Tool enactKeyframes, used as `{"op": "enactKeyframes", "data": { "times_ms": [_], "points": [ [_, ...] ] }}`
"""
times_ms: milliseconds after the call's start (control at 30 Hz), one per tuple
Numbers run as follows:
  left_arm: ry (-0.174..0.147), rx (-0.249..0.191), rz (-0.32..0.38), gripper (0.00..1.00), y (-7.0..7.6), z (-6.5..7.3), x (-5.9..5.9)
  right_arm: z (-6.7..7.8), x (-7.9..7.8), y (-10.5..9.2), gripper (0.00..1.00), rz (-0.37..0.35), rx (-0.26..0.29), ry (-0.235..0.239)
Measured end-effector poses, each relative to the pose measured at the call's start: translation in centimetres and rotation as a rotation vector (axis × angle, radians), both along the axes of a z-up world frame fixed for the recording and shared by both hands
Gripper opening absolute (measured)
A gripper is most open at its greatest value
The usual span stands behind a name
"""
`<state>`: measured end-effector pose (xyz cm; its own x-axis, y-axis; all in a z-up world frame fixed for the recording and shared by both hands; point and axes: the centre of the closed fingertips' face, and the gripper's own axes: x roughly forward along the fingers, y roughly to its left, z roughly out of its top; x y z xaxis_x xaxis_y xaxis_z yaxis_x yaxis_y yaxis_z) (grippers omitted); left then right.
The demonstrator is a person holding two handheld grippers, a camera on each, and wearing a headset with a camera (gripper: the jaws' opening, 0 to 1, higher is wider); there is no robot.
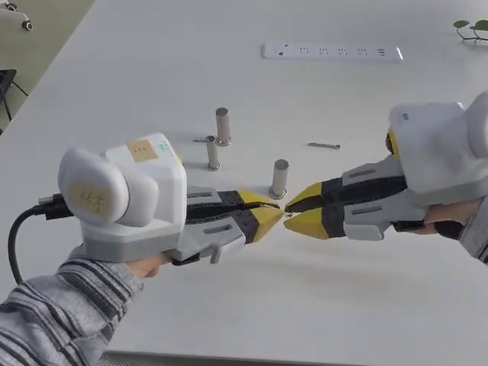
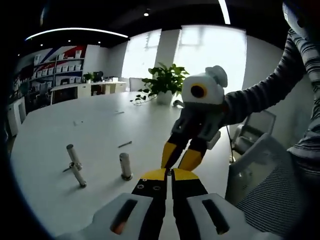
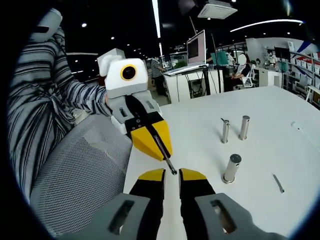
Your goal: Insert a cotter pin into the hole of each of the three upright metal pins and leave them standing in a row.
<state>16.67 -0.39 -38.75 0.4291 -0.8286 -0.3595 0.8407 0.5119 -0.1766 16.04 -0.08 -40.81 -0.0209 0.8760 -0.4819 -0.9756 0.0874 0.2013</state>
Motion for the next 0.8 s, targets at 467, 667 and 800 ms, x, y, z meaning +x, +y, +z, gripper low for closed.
{"op": "enactKeyframes", "data": {
  "times_ms": [467, 667, 800],
  "points": [
    [0.044, -0.023, -0.040, 0.00, -0.10, -0.26, -0.83, 0.18, -0.88, 0.06, 0.00, 0.062, -0.048, -0.101],
    [0.040, -0.027, -0.026, 0.00, -0.05, -0.47, -0.69, 0.20, -0.74, -0.04, 0.00, 0.108, -0.102, -0.203],
    [0.032, -0.015, -0.022, 0.00, -0.01, -0.67, -0.52, -0.06, -0.21, -0.33, 0.00, 0.135, -0.127, -0.245]
  ]
}}
